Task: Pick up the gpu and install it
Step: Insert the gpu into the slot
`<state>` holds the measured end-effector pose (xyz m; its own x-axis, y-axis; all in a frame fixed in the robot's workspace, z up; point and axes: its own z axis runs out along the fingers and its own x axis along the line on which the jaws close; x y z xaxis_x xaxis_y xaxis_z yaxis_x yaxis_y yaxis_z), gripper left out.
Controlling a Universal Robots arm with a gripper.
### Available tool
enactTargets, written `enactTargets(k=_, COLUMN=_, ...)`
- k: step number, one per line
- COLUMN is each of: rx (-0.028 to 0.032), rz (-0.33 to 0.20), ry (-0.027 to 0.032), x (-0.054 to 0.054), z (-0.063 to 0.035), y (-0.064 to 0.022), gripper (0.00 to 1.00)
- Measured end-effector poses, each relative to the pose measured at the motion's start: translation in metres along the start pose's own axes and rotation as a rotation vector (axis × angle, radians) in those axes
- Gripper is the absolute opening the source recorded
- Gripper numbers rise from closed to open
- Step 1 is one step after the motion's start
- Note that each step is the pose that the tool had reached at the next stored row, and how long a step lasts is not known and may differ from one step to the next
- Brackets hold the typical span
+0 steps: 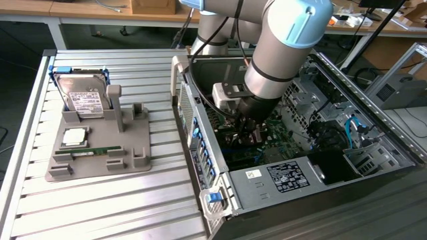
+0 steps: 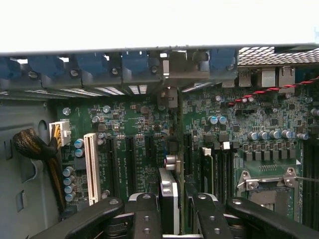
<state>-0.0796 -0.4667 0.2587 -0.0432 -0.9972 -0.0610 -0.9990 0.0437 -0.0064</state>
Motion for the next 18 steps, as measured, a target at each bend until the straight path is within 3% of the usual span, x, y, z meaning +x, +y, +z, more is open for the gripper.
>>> enactTargets(k=5, rx=-0.0015, rz=-0.024, ry=0.0, x=-0.0005, z=0.0, y=0.0, gripper=0.3)
enactTargets(k=18, rx=-0.0018, rz=-0.028, ry=-0.0001, x=-0.0026, z=0.0013, y=0.0001, gripper=0.3)
